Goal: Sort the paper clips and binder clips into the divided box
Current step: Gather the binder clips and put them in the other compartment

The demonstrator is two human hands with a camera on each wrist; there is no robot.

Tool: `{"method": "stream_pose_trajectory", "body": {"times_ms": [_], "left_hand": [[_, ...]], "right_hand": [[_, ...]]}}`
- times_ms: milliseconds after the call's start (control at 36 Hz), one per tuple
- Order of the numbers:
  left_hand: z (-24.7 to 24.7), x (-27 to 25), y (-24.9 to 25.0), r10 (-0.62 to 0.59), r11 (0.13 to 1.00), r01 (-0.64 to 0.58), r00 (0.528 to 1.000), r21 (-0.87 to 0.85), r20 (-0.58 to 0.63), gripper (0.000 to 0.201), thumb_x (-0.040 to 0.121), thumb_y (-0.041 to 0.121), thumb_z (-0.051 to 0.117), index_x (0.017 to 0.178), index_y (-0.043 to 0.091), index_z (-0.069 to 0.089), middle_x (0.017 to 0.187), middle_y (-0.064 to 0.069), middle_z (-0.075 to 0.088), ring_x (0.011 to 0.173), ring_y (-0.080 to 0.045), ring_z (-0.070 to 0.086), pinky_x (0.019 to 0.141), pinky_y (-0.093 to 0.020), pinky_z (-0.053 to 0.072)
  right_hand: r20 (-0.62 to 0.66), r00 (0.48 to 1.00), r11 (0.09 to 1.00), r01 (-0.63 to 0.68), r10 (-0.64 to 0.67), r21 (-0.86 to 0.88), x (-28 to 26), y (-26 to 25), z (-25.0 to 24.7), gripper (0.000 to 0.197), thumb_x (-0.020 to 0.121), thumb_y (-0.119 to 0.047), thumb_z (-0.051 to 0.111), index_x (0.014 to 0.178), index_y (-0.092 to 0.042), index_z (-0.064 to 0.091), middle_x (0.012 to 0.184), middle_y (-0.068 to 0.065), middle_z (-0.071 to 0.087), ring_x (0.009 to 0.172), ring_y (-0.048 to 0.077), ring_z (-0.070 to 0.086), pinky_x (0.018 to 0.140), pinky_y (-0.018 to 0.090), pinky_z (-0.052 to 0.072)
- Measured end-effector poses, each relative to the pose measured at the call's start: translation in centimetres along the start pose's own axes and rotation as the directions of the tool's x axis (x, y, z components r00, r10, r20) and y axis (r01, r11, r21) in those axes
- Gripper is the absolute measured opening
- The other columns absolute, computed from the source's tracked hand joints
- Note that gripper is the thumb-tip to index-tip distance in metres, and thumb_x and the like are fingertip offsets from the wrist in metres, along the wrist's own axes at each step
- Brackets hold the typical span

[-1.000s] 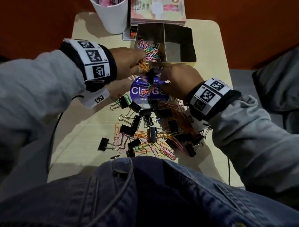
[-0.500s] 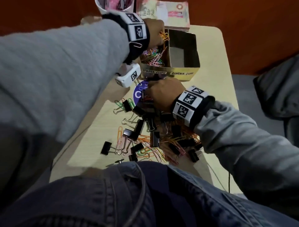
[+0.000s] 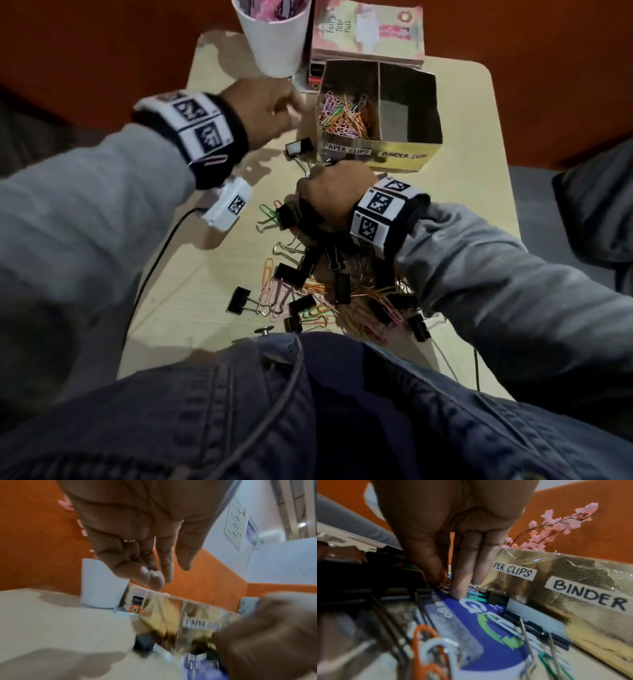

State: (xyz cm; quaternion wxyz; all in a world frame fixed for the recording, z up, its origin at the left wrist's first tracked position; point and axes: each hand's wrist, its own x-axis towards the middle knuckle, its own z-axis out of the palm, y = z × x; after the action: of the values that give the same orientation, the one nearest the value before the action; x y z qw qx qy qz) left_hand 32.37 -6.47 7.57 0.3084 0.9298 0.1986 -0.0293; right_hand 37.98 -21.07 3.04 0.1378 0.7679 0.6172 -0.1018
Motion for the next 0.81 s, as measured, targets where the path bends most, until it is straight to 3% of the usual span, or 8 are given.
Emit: {"method": "stream_pose_trajectory", "body": {"times_ms": [167,250,361,555,639,667,722,805], "left_hand": [[2.4,-4.5,-4.1,-0.119,0.956,0.04,0.958,0.291,0.259,0.032,0.083,0.029,0.07,0.112,0.019,0.06,0.104,-0.004,0.064,0.087,-0.02,0.056,0.08,-0.03,0.045],[4.0,-5.6,-4.7,-0.16,0.928,0.064,0.959,0.368,0.236,0.036,0.08,0.039,0.068,0.111,0.03,0.053,0.105,0.004,0.051,0.089,-0.017,0.049,0.078,-0.031,0.044],[5.4,-5.9,-4.6,-0.117,0.919,0.032,0.974,0.394,0.195,0.04,0.077,0.045,0.068,0.109,0.03,0.05,0.1,0.006,0.044,0.088,-0.019,0.048,0.076,-0.031,0.043],[5.7,-5.9,-3.6,-0.036,0.913,-0.051,0.978,0.405,0.204,0.011,0.082,0.024,0.062,0.084,0.025,0.051,0.091,0.003,0.047,0.082,-0.022,0.051,0.069,-0.03,0.039],[5.6,-6.0,-3.7,-0.03,0.92,-0.055,0.977,0.389,0.209,0.006,0.084,0.021,0.059,0.082,0.024,0.053,0.09,0.003,0.049,0.081,-0.022,0.051,0.069,-0.03,0.042],[5.5,-5.9,-3.8,-0.034,0.924,-0.051,0.976,0.379,0.213,0.006,0.084,0.021,0.059,0.081,0.024,0.054,0.09,0.002,0.051,0.082,-0.022,0.052,0.07,-0.031,0.043],[5.2,-5.7,-4.0,-0.058,0.937,-0.026,0.972,0.349,0.228,0.007,0.083,0.02,0.059,0.078,0.023,0.055,0.087,0.002,0.057,0.081,-0.022,0.055,0.069,-0.031,0.045],[4.8,-5.6,-4.1,-0.122,0.957,0.052,0.965,0.285,0.234,0.009,0.082,0.019,0.06,0.074,0.022,0.057,0.081,0.004,0.063,0.077,-0.019,0.057,0.065,-0.028,0.045]], "right_hand": [[0.01,0.999,0.999,-0.043,0.044,-0.017,-0.1,-0.3,-0.2,0.032,0.083,-0.032,0.058,0.111,-0.017,0.063,0.108,0.01,0.065,0.098,0.032,0.063,0.067,0.032,0.04],[0.038,0.997,0.998,-0.061,0.06,0.009,0.1,-1.0,-0.3,0.027,0.082,-0.028,0.058,0.105,-0.016,0.065,0.105,0.011,0.066,0.095,0.033,0.064,0.066,0.032,0.042],[0.074,0.991,0.994,-0.113,0.113,-0.003,0.4,-1.8,-0.2,0.023,0.086,-0.024,0.058,0.106,-0.013,0.062,0.106,0.012,0.066,0.095,0.032,0.063,0.065,0.032,0.042],[0.057,0.977,0.963,-0.213,0.206,0.164,0.1,-0.5,-0.3,0.028,0.081,-0.027,0.064,0.105,-0.013,0.06,0.103,0.011,0.064,0.087,0.03,0.06,0.066,0.031,0.042],[0.065,0.953,0.895,-0.299,0.295,0.33,-0.9,0.7,-0.4,0.013,0.083,-0.023,0.063,0.094,-0.018,0.059,0.095,0.004,0.064,0.081,0.023,0.056,0.069,0.031,0.042],[0.048,0.945,0.866,-0.317,0.324,0.388,-1.2,1.1,-0.6,0.005,0.083,-0.02,0.063,0.086,-0.02,0.058,0.089,0.002,0.063,0.081,0.022,0.058,0.069,0.03,0.043],[-0.021,0.916,0.803,-0.339,0.4,0.49,-1.8,2.2,-1.6,0.017,0.081,-0.016,0.063,0.071,-0.023,0.053,0.077,-0.002,0.063,0.074,0.019,0.062,0.065,0.027,0.047],[-0.166,0.855,0.776,-0.342,0.491,0.53,-1.9,4.3,-4.0,0.012,0.081,-0.02,0.065,0.074,-0.022,0.055,0.071,-0.005,0.059,0.062,0.013,0.054,0.06,0.022,0.038]]}}
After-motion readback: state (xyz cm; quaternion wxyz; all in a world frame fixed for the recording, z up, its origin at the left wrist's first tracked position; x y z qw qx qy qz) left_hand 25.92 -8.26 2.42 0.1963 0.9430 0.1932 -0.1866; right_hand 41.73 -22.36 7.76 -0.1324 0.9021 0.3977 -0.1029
